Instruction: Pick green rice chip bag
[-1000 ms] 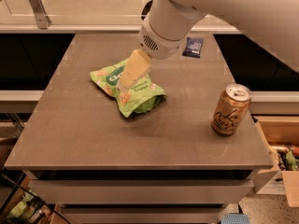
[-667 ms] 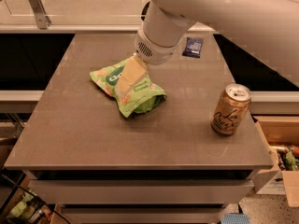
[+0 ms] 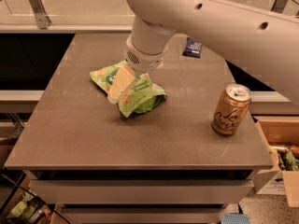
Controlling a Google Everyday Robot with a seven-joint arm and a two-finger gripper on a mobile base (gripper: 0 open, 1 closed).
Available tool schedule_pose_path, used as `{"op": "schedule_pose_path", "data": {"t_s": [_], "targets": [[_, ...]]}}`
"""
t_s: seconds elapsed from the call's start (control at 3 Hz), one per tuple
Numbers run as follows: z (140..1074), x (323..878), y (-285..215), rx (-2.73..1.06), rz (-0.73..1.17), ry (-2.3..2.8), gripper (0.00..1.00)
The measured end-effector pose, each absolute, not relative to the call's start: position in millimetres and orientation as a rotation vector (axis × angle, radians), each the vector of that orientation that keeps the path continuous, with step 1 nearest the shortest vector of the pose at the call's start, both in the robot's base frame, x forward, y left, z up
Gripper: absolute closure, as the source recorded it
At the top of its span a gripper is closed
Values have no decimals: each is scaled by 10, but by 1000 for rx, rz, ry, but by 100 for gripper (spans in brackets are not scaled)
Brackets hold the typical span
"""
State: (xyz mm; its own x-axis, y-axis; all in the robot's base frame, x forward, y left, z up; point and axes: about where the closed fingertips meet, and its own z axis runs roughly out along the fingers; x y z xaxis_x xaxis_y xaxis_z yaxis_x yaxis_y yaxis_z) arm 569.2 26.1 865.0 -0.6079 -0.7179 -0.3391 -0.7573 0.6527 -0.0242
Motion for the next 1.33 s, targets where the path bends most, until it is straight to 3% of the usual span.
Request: {"op": "schedule_pose_path", "data": {"t_s": [1.33], "targets": [[8320, 5715, 670, -1267, 186, 2640, 1]]}}
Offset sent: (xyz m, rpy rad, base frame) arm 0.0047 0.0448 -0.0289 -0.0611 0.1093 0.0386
